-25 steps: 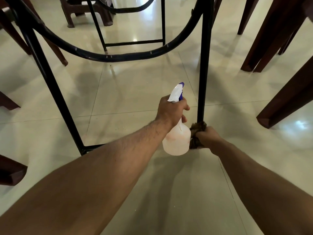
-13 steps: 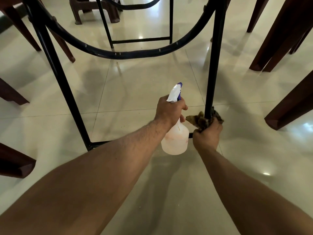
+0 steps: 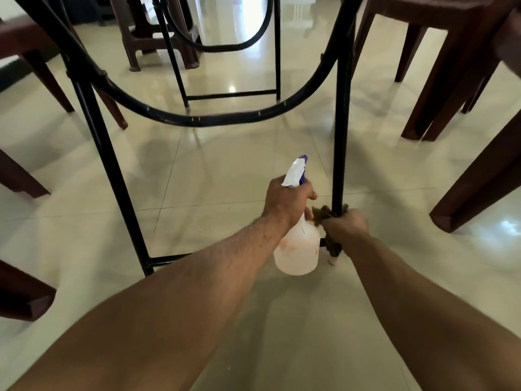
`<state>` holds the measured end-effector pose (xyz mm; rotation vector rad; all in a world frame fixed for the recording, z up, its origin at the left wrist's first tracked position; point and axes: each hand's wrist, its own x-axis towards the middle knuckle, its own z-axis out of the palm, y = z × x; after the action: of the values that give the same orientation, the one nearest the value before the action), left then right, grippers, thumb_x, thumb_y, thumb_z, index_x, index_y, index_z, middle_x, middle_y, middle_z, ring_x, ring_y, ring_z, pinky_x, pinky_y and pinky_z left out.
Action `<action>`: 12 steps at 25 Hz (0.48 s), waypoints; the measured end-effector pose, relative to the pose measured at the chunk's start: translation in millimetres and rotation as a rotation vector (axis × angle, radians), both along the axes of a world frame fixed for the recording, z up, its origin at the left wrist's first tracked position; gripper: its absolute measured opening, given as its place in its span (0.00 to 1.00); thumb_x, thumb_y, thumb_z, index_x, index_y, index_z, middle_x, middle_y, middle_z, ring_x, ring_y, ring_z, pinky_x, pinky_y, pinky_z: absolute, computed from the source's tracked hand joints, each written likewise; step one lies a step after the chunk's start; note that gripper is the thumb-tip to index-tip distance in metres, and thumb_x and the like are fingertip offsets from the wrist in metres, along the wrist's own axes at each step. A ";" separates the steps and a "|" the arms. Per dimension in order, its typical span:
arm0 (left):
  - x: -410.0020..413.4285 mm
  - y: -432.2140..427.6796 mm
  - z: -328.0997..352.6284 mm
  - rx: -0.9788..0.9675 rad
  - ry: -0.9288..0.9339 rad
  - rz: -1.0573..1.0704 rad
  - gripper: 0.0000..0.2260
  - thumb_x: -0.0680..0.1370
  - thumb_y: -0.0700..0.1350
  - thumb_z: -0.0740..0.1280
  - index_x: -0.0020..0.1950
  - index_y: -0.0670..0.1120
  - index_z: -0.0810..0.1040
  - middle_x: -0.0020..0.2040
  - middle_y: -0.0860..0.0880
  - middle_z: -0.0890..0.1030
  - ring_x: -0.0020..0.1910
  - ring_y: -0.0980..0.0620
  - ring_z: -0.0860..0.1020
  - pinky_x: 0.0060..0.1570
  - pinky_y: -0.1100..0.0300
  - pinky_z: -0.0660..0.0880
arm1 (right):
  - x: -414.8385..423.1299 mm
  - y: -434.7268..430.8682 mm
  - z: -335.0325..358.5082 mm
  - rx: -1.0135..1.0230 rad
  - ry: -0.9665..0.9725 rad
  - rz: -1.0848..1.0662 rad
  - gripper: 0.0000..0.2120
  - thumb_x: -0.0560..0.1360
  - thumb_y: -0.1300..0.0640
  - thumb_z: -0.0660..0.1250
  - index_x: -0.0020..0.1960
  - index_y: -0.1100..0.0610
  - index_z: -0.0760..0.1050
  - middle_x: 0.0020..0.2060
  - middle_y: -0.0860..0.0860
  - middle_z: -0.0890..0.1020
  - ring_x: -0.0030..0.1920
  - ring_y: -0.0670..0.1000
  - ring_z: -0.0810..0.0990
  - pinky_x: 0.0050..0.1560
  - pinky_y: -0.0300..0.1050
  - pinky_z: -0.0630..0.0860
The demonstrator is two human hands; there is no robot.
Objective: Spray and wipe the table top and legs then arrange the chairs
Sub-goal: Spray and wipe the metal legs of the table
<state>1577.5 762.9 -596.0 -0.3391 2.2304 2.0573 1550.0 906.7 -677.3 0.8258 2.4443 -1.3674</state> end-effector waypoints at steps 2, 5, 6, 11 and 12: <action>0.1 0.2 5.3 -0.004 0.006 0.021 0.03 0.73 0.38 0.66 0.44 0.39 0.79 0.46 0.37 0.84 0.25 0.45 0.78 0.37 0.53 0.77 | -14.0 -6.6 45.6 -0.081 0.375 -0.066 0.07 0.70 0.55 0.77 0.44 0.49 0.80 0.36 0.51 0.83 0.33 0.51 0.83 0.34 0.48 0.82; -1.9 -0.8 18.4 0.001 0.021 0.055 0.05 0.74 0.37 0.66 0.47 0.36 0.79 0.45 0.41 0.85 0.24 0.46 0.77 0.34 0.56 0.77 | -24.1 -19.1 93.1 -0.142 0.788 -0.074 0.10 0.67 0.58 0.72 0.43 0.44 0.77 0.41 0.48 0.83 0.37 0.46 0.83 0.36 0.41 0.81; -4.5 -2.0 26.9 0.002 0.032 0.068 0.05 0.74 0.37 0.66 0.47 0.36 0.79 0.45 0.42 0.85 0.24 0.46 0.77 0.35 0.56 0.76 | -25.1 -19.3 94.2 -0.146 0.750 -0.073 0.10 0.66 0.55 0.72 0.45 0.46 0.78 0.42 0.49 0.83 0.39 0.48 0.83 0.37 0.44 0.81; -14.6 -2.7 81.2 -0.038 0.150 0.020 0.06 0.75 0.36 0.67 0.50 0.38 0.81 0.46 0.41 0.85 0.25 0.48 0.77 0.30 0.58 0.77 | -25.8 -19.0 107.4 -0.124 0.545 -0.063 0.11 0.69 0.60 0.75 0.51 0.56 0.82 0.37 0.48 0.84 0.40 0.52 0.84 0.44 0.53 0.83; -15.5 -0.6 93.1 -0.061 0.169 0.000 0.09 0.75 0.36 0.68 0.54 0.39 0.82 0.46 0.39 0.84 0.27 0.48 0.78 0.28 0.60 0.76 | -31.3 -23.0 127.3 -0.159 0.668 -0.059 0.11 0.70 0.60 0.75 0.51 0.53 0.82 0.39 0.47 0.84 0.42 0.50 0.84 0.46 0.51 0.83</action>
<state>1562.1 762.3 -502.9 -0.1750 2.3913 2.0943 1518.8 883.7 -550.0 0.4481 2.7180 -2.0981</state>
